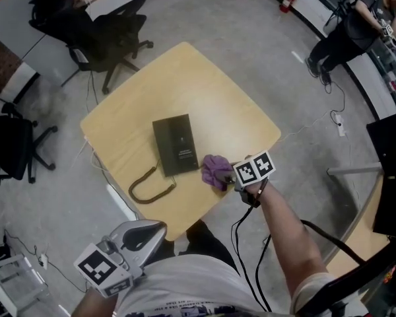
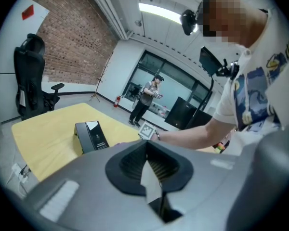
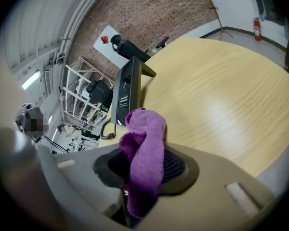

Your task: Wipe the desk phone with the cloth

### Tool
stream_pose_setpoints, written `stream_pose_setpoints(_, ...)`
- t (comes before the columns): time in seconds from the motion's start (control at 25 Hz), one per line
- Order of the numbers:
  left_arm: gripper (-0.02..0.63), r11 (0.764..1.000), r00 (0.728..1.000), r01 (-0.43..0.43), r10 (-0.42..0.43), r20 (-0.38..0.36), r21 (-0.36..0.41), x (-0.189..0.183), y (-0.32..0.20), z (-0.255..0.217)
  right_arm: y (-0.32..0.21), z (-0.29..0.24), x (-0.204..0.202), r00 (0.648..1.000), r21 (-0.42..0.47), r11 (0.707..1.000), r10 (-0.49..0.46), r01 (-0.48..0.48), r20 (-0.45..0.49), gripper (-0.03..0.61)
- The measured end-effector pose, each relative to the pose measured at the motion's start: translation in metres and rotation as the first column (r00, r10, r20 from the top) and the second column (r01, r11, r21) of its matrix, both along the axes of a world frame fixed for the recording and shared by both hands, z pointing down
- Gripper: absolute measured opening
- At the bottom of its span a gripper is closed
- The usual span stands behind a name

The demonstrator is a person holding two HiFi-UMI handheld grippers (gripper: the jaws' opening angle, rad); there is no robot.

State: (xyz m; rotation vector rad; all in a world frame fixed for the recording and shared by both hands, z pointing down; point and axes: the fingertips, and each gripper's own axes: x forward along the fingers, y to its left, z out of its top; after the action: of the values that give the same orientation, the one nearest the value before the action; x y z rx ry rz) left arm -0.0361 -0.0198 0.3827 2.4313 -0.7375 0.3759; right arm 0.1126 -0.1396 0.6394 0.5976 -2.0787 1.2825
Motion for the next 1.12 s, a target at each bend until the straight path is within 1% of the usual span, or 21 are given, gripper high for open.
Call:
stream_pose_setpoints(0.08,0.003,1.000,1.000,0.015,-0.015,0.006,-0.002,0.004,-0.001,0.000,0.001,-0.003,0.000,1.000,0.021,1.000,-0.005,0.004,0.011,0.121)
stream_pose_setpoints(0.16,0.003,1.000,1.000,0.030,-0.030,0.009,-0.001,0.010,-0.002,0.000,0.002,-0.011,0.000,1.000,0.068,0.998,-0.017,0.016,0.019,0.121)
stream_pose_setpoints(0.24,0.003,0.999,0.999,0.038,-0.038,0.013,0.003,0.015,-0.003,0.000,0.003,-0.023,0.002,0.999,0.139,0.990,-0.032,0.028,0.023,0.121)
stream_pose_setpoints(0.32,0.003,0.999,0.999,0.041,-0.041,0.020,0.004,0.017,-0.003,0.000,0.004,-0.035,0.005,0.999,0.219,0.975,-0.045,0.043,0.007,0.123)
stream_pose_setpoints(0.44,0.003,0.999,0.998,0.047,-0.047,0.029,0.009,0.014,0.001,0.001,0.011,-0.052,0.008,0.998,0.327,0.943,-0.045,0.055,-0.037,0.123)
stream_pose_setpoints(0.52,0.003,0.999,0.998,0.051,-0.051,0.030,0.020,0.012,0.004,-0.001,0.018,-0.065,0.009,0.996,0.396,0.916,-0.046,0.071,-0.073,0.123)
stream_pose_setpoints(0.64,0.003,0.998,0.998,0.049,-0.050,0.024,0.047,0.009,0.016,-0.007,0.036,-0.084,0.010,0.993,0.474,0.877,-0.035,0.085,-0.112,0.123)
stream_pose_setpoints(0.76,0.003,0.996,0.998,0.054,-0.055,0.012,0.074,0.001,0.036,-0.012,0.060,-0.105,0.006,0.991,0.532,0.842,-0.020,0.090,-0.135,0.123)
stream_pose_setpoints(0.92,0.003,0.993,0.998,0.062,-0.061,-0.021,0.099,-0.018,0.072,-0.013,0.098,-0.132,-0.009,0.986,0.605,0.790,0.002,0.102,-0.168,0.123)
stream_pose_setpoints(1.12,0.003,0.990,0.996,0.064,-0.057,-0.063,0.126,-0.044,0.127,-0.013,0.162,-0.168,-0.030,0.986,0.663,0.745,0.049,0.069,-0.158,0.123)
